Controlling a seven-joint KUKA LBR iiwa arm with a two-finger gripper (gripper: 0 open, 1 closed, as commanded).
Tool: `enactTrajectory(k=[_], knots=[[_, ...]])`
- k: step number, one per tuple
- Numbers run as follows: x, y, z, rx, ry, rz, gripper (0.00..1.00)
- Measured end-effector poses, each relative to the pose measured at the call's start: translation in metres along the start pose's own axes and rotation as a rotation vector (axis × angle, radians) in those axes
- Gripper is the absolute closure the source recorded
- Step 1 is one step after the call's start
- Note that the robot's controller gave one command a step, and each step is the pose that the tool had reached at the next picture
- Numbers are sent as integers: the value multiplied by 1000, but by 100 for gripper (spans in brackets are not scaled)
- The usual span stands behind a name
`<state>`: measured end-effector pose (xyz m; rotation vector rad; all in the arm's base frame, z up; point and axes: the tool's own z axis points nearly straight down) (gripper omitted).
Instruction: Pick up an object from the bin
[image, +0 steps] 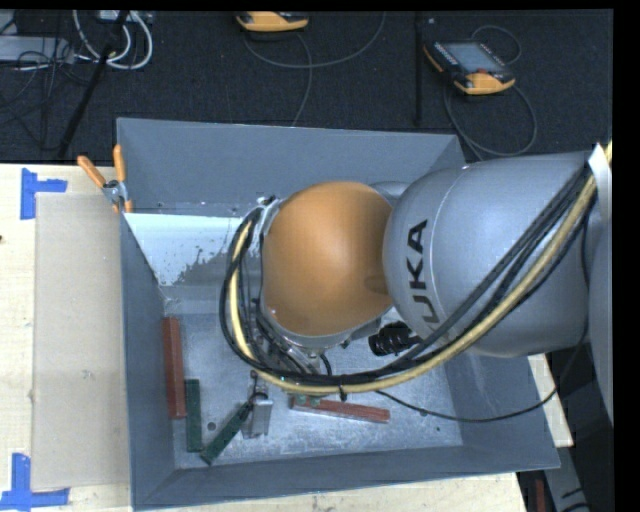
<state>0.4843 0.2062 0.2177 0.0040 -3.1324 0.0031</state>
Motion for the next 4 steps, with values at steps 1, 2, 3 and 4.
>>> enactTrajectory(k=[1,2,3,4], knots=[[0,-30,145,-1,-6,-8,0],[-1,-30,143,-2,-8,-7,100],[-28,-56,20,-5,-17,91,100],[-31,-57,-14,-3,-12,84,100]])
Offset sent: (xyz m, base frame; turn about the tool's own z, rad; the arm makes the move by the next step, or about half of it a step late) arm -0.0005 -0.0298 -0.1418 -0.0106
